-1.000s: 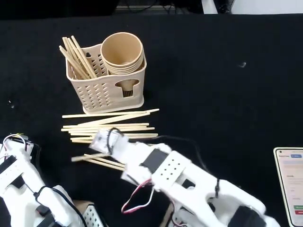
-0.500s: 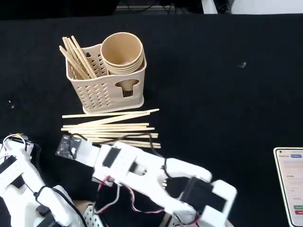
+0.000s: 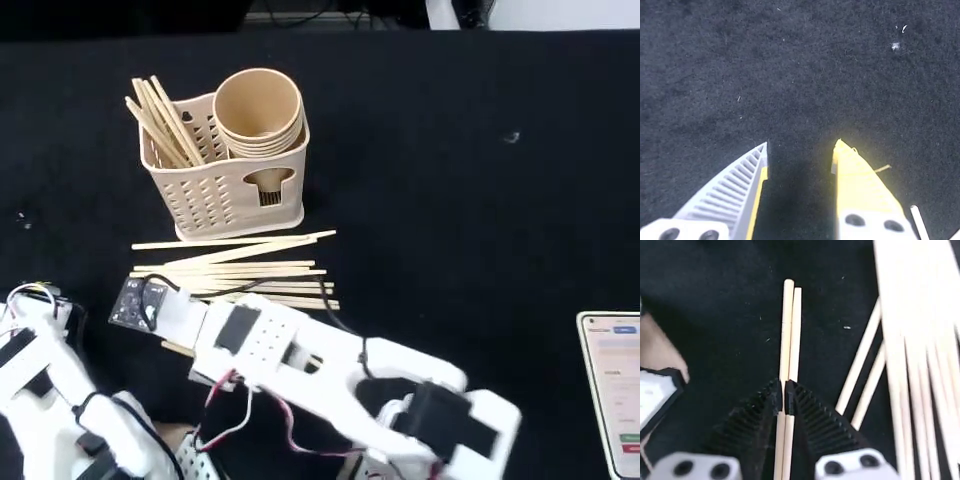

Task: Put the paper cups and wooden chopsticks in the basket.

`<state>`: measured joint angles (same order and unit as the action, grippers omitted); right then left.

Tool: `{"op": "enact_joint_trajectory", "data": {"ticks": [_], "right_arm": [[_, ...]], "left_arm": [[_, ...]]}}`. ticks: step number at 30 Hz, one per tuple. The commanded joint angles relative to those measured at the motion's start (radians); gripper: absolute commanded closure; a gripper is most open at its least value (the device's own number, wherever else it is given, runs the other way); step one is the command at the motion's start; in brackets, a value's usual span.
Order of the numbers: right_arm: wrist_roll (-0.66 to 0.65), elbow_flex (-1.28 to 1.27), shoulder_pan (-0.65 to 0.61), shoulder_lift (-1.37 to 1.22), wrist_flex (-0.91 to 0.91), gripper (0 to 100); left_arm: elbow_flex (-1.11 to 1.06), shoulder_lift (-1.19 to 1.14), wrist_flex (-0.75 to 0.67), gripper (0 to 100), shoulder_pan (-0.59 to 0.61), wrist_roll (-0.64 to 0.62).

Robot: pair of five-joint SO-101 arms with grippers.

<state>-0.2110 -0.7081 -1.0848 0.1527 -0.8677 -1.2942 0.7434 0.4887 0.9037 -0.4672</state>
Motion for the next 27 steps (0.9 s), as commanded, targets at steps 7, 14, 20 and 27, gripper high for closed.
{"op": "enact_joint_trajectory", "data": {"ticks": [7,14,20,27], "right_arm": [[0.009,-0.013,0.002,0.016,0.012,82.9],[0.012,0.108,0.003,-0.22,0.043,84.7],[0.066,0.174,0.003,-0.306,0.017,84.8],[0.064,0.173,0.006,-0.302,-0.02,99.1]], "left_arm": [[0.035,0.012,-0.017,79,-0.007,-0.002],[0.033,0.012,-0.017,79,-0.004,-0.002],[0.033,0.014,-0.017,79,-0.004,-0.002],[0.033,0.014,-0.017,79,-0.002,-0.002]]}}
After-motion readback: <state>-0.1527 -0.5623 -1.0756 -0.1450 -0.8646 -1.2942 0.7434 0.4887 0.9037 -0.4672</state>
